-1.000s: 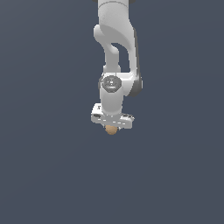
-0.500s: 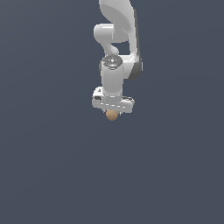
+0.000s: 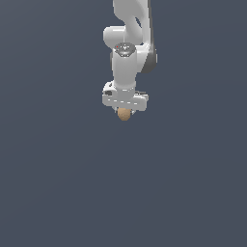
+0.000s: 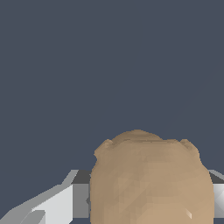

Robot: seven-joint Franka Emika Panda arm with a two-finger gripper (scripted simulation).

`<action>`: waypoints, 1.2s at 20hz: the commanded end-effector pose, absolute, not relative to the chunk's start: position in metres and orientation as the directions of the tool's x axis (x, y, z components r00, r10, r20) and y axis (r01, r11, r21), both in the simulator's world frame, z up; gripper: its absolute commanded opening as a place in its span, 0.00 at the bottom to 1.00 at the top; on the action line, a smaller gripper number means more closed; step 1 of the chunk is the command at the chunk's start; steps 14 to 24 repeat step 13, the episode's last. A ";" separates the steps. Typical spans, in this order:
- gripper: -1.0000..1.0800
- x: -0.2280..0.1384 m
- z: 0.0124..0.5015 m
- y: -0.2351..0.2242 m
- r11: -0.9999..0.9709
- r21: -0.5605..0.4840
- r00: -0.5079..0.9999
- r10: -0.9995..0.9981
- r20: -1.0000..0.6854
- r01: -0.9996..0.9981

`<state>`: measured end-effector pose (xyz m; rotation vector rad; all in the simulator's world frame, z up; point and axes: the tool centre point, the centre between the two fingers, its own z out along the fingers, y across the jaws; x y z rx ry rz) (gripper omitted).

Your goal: Pick up the object and move it to a goal position.

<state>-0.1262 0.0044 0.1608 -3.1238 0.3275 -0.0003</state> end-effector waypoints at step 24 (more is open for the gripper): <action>0.00 -0.145 0.175 0.006 -0.978 0.000 0.978 -0.207 0.000 -0.207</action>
